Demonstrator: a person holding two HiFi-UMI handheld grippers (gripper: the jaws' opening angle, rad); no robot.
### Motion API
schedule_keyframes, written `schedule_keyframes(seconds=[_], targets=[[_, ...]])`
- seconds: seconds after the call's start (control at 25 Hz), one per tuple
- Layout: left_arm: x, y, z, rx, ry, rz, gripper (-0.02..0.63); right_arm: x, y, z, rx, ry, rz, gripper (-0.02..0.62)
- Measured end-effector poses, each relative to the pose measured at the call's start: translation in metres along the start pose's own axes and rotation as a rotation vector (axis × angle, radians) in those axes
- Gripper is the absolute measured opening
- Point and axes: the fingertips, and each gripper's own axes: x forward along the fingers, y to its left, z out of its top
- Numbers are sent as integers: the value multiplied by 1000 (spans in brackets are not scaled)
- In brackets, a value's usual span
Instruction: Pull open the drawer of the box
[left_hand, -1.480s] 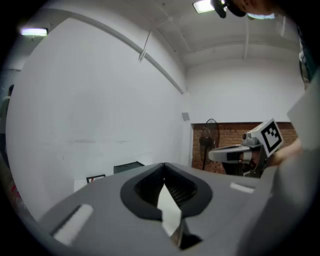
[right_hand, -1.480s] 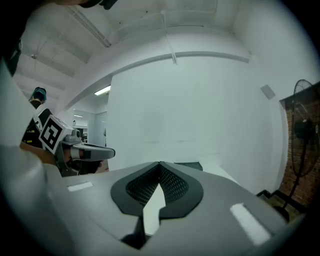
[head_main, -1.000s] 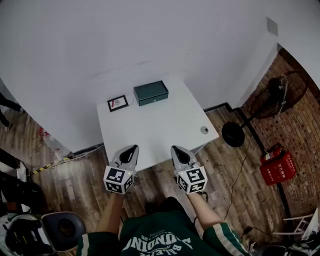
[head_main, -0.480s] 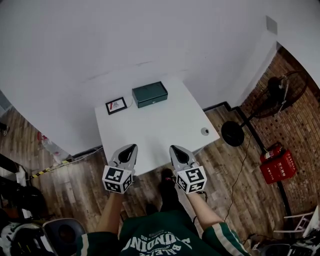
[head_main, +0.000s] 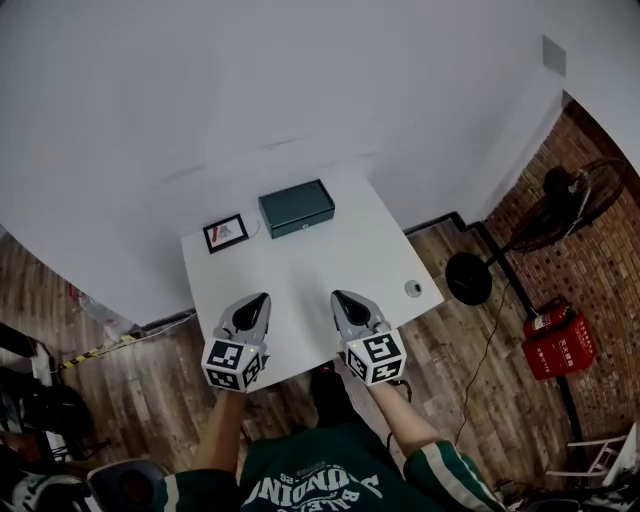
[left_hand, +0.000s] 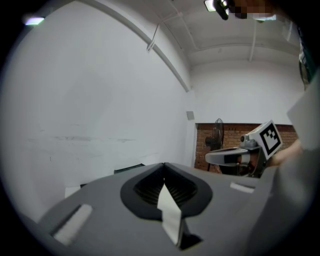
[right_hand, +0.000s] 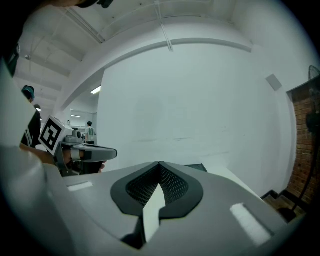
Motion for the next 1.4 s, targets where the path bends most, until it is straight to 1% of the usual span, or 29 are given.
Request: schedule_keyframes(seconds=[0.2,0.48,0.64,0.8,0.96,1.24,1.4], targets=[[51,28,6,-13,21,17,52,53,-34,9,9,14,16,0],[120,64,19,-35,53,56,52,124,-81,16,22,48,63,1],[155,85,18,-54,72,79,52,163,-104,12,33,75,84,0],[184,101,4,-78,104,95,52,197,-125,-6,49,119,102,0],[201,112,-21,-99,147,106,52,220,-135,-29,70,160,119,1],[215,121,-61,-155,207,120,52,247,-142,-77,86,241,137,0],[216,122,-73,-177,226,131,52,261,-143,-98,139,264,153,0]])
